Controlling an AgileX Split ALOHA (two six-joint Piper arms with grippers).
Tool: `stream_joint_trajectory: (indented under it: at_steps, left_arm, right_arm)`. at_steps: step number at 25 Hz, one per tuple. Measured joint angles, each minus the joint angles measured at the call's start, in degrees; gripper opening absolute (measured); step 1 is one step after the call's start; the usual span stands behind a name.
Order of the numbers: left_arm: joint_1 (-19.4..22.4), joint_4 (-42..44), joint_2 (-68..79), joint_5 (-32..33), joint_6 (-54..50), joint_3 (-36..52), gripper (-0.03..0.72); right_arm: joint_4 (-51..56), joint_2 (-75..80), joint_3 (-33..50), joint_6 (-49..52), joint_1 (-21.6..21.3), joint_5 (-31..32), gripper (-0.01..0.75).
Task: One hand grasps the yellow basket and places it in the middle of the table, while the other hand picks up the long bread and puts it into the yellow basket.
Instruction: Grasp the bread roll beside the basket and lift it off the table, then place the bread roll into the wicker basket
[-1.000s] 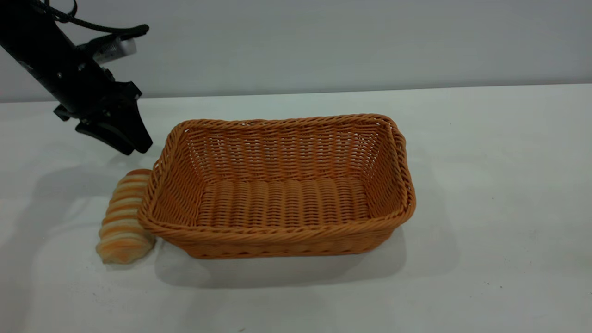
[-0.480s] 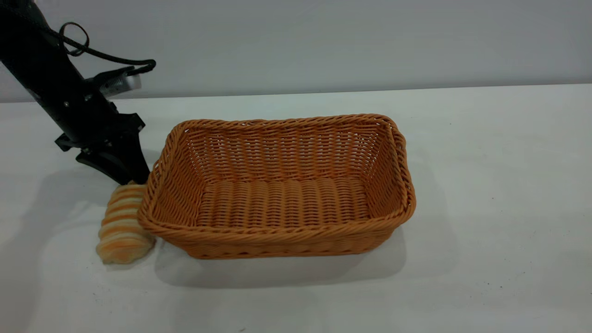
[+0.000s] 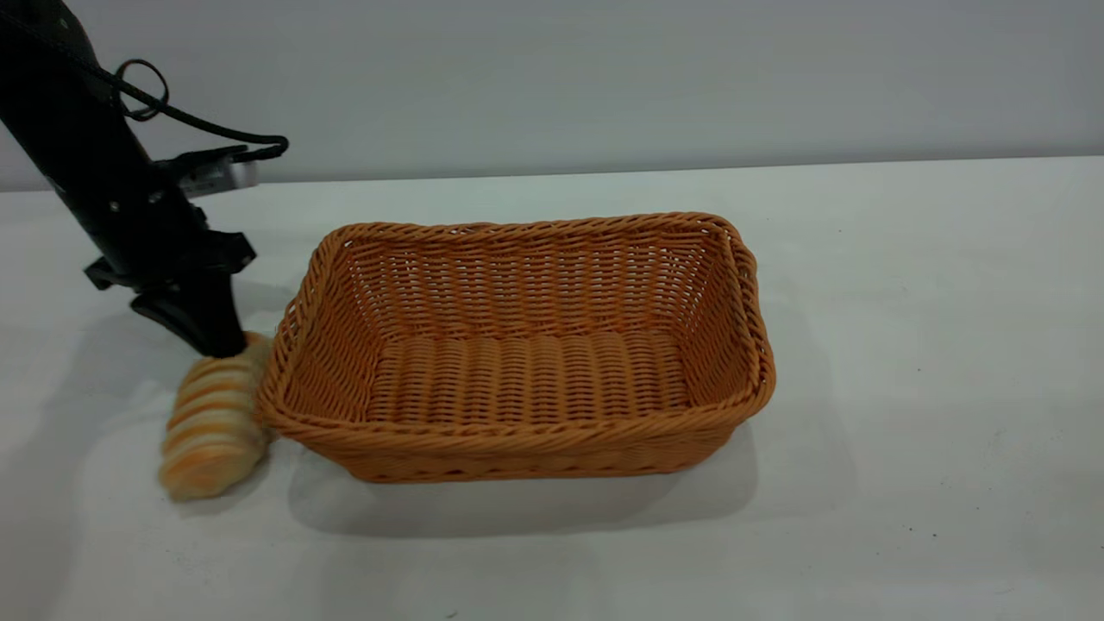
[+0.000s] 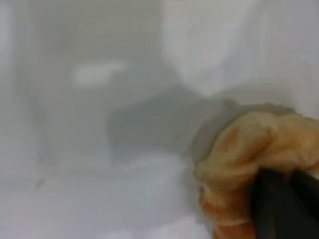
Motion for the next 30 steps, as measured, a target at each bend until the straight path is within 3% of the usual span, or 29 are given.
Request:
stream_joint_trajectory:
  at_steps: [9,18,24,30]
  left_arm:
    - [0.1,0.85,-9.03,2.99,-0.75,-2.53,0.034]
    - [-0.92,-7.78,-15.01,6.33,2.44,-4.73,0.031]
    - [-5.81,-8.86,-15.6,8.16,2.97,-8.9,0.031]
    - [-14.11,-8.86,-15.6,8.28,3.65,-11.55,0.031]
  right_arm:
    - [-0.14,0.0,0.08,-0.48,0.0,5.58,0.419]
    - [-0.21,0.0,0.51,-0.53,0.0,7.25,0.418]
    - [-0.21,-0.02,0.51,-0.6,0.0,7.25,0.377]
    - [-0.21,-0.02,0.52,-0.6,0.0,7.25,0.335]
